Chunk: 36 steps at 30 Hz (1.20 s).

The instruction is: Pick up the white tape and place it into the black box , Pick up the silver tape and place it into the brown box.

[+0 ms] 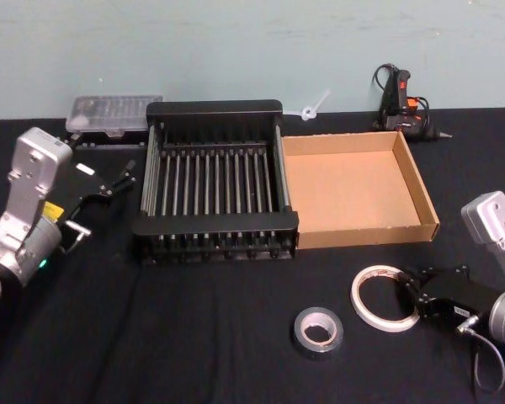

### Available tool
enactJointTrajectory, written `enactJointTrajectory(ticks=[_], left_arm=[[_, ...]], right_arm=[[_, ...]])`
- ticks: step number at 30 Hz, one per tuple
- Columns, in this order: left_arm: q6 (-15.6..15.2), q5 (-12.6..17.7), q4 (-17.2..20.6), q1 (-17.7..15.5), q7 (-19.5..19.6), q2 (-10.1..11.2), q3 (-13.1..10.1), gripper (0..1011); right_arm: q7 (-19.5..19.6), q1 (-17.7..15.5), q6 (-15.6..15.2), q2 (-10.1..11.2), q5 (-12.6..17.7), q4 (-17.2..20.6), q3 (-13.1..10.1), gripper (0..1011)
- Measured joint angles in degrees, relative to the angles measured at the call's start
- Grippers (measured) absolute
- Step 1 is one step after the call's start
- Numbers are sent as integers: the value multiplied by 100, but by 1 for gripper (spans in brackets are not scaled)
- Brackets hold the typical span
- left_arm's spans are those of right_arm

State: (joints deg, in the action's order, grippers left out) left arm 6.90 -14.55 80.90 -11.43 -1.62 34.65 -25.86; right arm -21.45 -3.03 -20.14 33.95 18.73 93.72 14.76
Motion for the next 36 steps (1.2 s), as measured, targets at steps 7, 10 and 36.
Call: enactJointTrajectory(ticks=[7,10,36], left_arm=[[0,0,0,0,0,0,0,1001],[0,0,0,0,0,0,0,1001],[0,0,0,0,0,0,0,1001]], right_arm=[[-2,0,5,2,-2,0,2,97],[-55,10,60,20,1,-5,6,97],[-30,165,632,44,183,230,-200,97]])
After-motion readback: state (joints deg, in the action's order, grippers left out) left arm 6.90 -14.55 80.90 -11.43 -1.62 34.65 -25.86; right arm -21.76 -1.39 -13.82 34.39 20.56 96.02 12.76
